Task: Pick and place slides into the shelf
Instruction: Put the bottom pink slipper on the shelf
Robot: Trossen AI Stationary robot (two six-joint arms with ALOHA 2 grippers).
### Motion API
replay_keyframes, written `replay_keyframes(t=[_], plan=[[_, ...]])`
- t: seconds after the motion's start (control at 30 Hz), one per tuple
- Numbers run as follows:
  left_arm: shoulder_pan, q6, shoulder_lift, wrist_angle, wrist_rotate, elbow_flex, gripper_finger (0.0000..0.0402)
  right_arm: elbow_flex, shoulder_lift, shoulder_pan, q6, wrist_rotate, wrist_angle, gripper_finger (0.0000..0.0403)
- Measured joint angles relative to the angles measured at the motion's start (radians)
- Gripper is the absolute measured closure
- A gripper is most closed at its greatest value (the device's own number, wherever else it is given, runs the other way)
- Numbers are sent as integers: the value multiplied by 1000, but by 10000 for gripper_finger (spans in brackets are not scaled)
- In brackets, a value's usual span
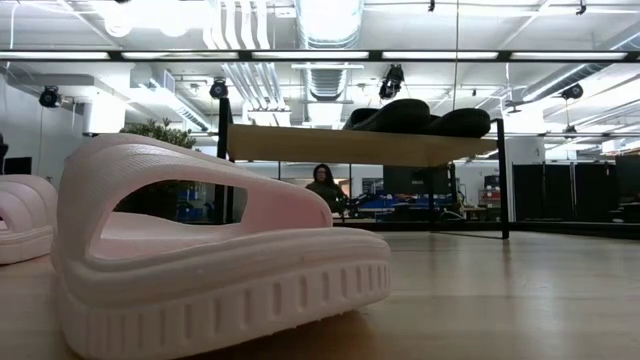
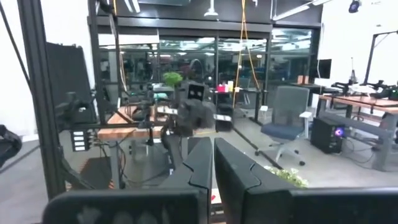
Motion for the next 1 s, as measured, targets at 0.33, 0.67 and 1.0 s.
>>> replay_keyframes(t=[0.33, 0.67, 1.0], plan=[[0, -2, -231, -166, 20, -1, 398, -8, -83, 6, 68, 0, -135, 394], [0, -10, -331, -266, 20, -3, 398, -57, -92, 42, 162, 2, -175, 394], [0, -2, -300, -342, 15, -3, 398, -58, -123, 88, 121, 92, -172, 394]])
